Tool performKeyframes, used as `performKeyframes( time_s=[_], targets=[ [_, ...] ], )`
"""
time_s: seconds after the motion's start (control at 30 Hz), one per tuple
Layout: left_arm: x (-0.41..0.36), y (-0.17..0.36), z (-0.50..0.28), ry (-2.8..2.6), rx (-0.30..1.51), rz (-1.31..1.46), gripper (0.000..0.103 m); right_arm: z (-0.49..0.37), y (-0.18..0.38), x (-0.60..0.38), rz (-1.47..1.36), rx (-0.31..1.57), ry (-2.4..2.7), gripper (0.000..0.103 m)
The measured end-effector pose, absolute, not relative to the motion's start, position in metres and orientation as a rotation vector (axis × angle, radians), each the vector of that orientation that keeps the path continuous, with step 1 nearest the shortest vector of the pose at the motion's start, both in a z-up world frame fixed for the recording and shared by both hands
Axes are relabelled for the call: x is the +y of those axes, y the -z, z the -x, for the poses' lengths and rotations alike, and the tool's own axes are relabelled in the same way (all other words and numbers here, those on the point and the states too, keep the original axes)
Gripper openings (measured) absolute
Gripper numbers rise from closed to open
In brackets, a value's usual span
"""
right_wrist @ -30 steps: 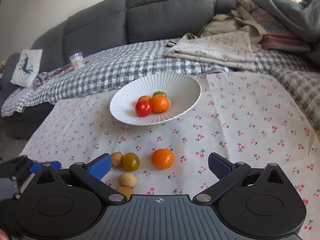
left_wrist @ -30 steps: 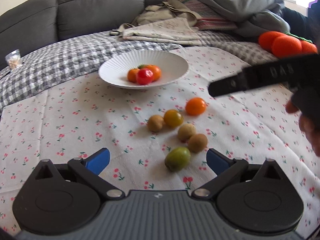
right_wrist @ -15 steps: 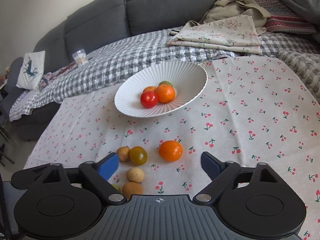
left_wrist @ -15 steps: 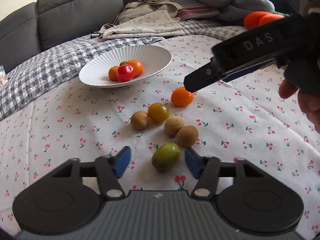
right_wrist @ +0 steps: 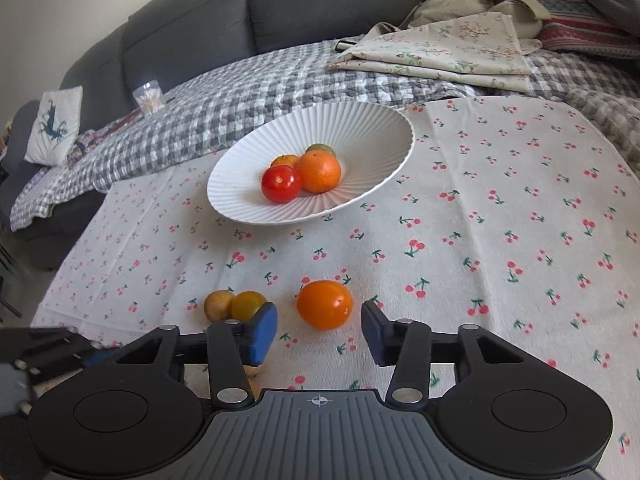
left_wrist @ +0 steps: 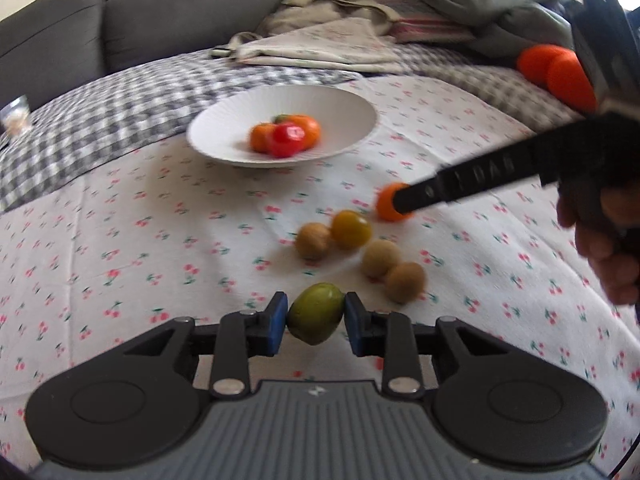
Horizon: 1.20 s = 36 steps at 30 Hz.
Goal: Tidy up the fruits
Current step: 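Grasp a green lime with the left tool while the right tool grasps an orange tomato, then carry the green lime and orange tomato over the white bowl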
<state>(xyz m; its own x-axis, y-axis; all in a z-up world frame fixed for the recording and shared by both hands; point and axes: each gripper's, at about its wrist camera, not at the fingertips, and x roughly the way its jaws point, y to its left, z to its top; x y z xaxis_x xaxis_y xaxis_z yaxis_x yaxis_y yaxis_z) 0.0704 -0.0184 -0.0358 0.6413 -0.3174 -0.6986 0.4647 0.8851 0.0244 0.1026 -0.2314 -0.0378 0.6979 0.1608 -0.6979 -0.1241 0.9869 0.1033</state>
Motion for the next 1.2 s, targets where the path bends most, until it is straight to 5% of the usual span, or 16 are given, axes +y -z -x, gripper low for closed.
performKeyframes(
  time_s=[0.4,1.2],
  targets=[
    [-0.013,0.034,-0.078,0.400,0.760,-0.177,0.029,-0.116,0.050,-0.219,0.039,0.775,-0.171,0.029],
    [0.003,0.015,-0.094,0.304,0.688,-0.068,0.029,-0.092,-0.005,-0.233,-0.031,0.659,-0.181,0.028]
  ],
)
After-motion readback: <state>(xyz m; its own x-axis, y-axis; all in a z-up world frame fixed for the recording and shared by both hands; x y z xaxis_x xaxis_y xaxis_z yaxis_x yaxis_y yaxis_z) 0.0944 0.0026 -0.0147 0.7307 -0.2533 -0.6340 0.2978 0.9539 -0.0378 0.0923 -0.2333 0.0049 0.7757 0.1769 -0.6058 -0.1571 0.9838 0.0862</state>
